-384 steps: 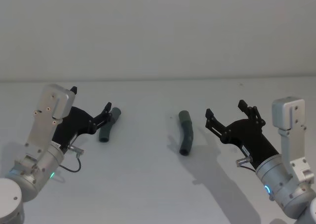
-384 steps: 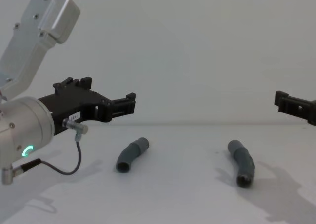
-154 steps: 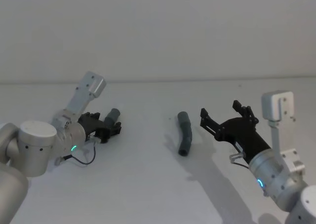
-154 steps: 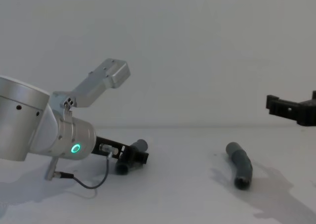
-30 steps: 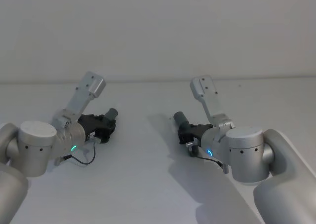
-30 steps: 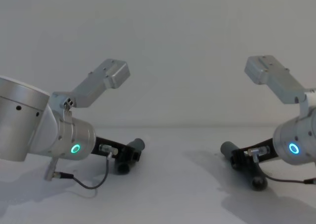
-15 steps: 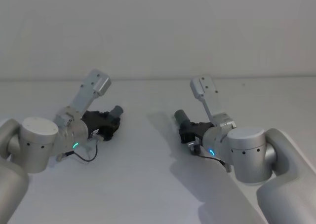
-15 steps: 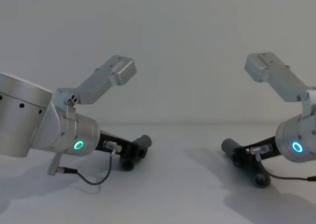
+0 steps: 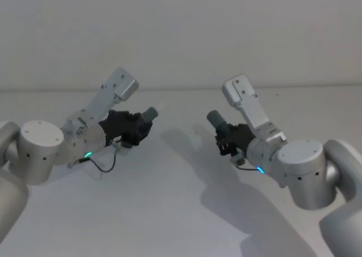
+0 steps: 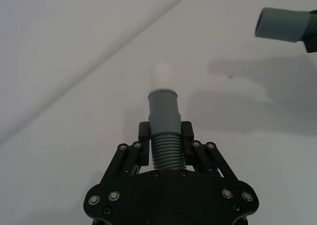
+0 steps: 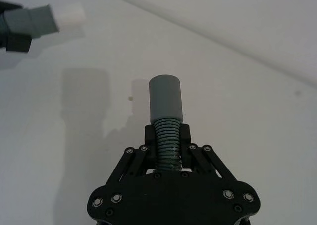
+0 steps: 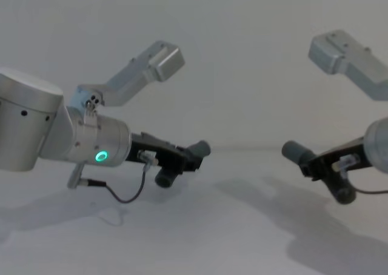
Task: Use both hands to pick up one end of the pipe from the table, align the ends, and insert them.
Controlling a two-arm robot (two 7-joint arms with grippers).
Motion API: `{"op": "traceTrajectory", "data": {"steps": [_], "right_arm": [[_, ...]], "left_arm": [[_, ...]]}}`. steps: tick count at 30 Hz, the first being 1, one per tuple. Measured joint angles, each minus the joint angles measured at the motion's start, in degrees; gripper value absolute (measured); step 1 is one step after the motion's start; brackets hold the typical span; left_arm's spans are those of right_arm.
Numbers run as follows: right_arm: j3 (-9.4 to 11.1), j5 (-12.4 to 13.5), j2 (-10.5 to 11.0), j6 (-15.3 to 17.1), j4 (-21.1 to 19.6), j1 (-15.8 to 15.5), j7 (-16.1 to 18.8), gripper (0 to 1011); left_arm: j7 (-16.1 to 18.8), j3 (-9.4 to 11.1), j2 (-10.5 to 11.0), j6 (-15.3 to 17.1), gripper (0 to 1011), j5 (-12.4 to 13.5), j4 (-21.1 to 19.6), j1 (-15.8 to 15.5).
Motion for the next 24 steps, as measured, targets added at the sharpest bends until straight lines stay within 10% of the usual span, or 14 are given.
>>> {"op": "traceTrajectory", "data": {"steps": [24], "right_arm": [[-7.4,-9.6,15.5,0.3,-11.2,2.0,9.0,245]], "left_arm": [[-14.6,4.6,3.2,-24.1,341,2.8,5.2,-6.9]]}}
